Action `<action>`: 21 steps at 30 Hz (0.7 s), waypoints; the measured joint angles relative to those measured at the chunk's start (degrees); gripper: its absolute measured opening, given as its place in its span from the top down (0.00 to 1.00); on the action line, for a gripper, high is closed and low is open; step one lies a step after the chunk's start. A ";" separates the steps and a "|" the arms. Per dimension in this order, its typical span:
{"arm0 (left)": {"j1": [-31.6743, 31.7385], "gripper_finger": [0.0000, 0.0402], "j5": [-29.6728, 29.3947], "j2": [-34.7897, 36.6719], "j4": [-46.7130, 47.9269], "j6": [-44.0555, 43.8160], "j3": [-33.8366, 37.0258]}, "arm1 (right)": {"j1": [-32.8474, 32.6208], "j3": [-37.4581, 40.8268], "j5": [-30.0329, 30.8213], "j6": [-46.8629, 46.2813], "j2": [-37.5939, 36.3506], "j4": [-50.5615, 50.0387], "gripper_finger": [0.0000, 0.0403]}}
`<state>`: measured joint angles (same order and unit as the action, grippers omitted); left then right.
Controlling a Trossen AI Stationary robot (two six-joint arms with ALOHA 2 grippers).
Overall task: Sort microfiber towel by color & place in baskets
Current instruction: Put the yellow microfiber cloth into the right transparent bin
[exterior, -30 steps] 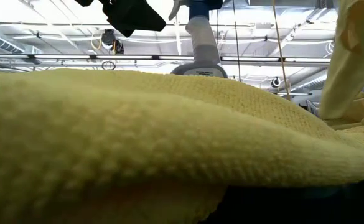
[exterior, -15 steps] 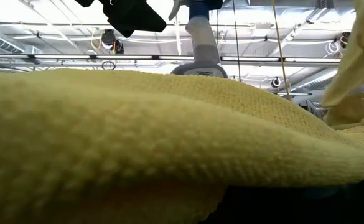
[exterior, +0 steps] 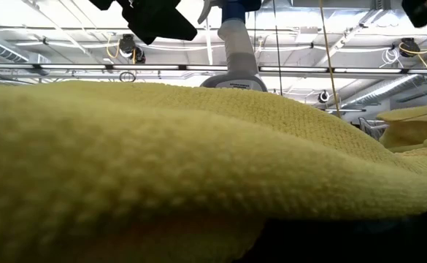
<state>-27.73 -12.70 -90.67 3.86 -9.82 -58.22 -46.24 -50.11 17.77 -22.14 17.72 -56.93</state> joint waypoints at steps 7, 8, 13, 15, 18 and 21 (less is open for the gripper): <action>0.00 0.40 -1.17 0.00 0.01 -0.31 0.00 | 0.00 7.78 -3.08 -8.78 0.00 -1.59 1.00; 0.00 0.40 -1.19 0.00 0.00 -0.31 0.00 | 0.00 8.95 -3.35 -10.09 0.01 -1.61 1.00; 0.00 0.40 -1.30 0.00 0.00 -0.33 0.00 | 0.00 14.73 -4.90 -15.79 0.02 0.42 1.00; 0.11 0.40 -1.30 0.00 0.02 -0.33 0.00 | 0.00 16.99 -5.83 -17.59 0.03 1.49 1.00; 0.49 0.40 -1.30 0.00 0.02 -0.38 0.00 | 0.00 19.29 -6.15 -20.97 0.66 3.02 1.00; 0.87 0.40 -1.30 0.00 0.02 -0.35 0.00 | 0.00 20.84 -6.13 -24.34 2.39 3.63 1.00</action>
<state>-26.85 -14.00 -90.67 3.88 -10.17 -58.22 -46.24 -29.27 11.64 -46.48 20.11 -53.29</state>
